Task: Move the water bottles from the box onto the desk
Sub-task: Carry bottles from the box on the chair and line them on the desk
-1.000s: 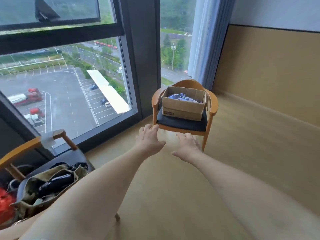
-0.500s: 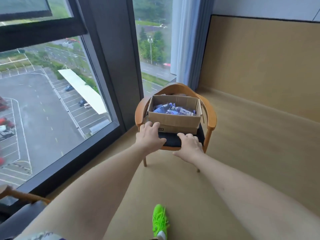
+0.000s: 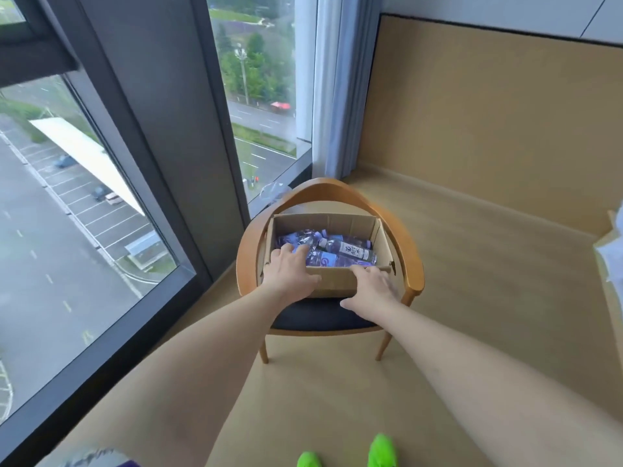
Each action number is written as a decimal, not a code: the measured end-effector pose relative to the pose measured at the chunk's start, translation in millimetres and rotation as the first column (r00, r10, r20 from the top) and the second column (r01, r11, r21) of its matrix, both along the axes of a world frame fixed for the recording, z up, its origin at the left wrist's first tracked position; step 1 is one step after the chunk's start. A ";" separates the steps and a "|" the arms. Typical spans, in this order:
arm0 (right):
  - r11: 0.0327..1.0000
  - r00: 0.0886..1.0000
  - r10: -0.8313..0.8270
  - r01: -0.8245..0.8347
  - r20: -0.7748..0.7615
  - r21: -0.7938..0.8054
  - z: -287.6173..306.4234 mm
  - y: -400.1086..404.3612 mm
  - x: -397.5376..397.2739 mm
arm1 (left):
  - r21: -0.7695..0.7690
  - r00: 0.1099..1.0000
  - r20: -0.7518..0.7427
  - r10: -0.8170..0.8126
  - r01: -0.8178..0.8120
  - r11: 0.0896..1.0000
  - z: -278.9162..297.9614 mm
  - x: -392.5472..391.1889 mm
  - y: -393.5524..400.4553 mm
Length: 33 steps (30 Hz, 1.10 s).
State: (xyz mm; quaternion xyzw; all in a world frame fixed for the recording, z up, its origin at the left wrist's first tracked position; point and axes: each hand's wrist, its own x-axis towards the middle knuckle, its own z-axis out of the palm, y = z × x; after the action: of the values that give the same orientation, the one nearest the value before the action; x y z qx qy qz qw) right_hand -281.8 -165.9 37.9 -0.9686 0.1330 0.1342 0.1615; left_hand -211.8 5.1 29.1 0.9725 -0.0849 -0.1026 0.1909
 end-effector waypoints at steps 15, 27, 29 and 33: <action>0.999 0.989 0.043 -0.040 -0.138 0.026 -93.6 -44.0 198.1 | 0.082 0.983 -0.155 0.103 -0.091 0.992 -78.9 175.1 -13.7; 0.994 0.933 0.077 -0.042 -0.352 0.105 -178.8 -86.8 330.3 | 0.142 0.900 -0.426 0.090 -0.031 0.989 -159.0 283.4 -66.6; 0.994 0.920 0.079 -0.045 -0.385 0.096 -195.0 -88.4 339.4 | 0.151 0.877 -0.470 0.101 -0.032 0.988 -175.5 289.0 -70.5; 0.994 0.902 0.108 -0.090 -0.419 0.062 -226.5 -86.0 343.0 | 0.159 0.828 -0.547 0.121 -0.039 0.986 -207.5 292.5 -74.8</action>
State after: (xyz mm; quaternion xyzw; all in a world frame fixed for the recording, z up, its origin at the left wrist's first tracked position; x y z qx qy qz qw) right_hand 61.2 -251.9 -188.6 -0.9187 0.1126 0.3508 0.1420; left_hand 80.7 -69.6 -178.5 0.9146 0.0224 -0.3779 0.1421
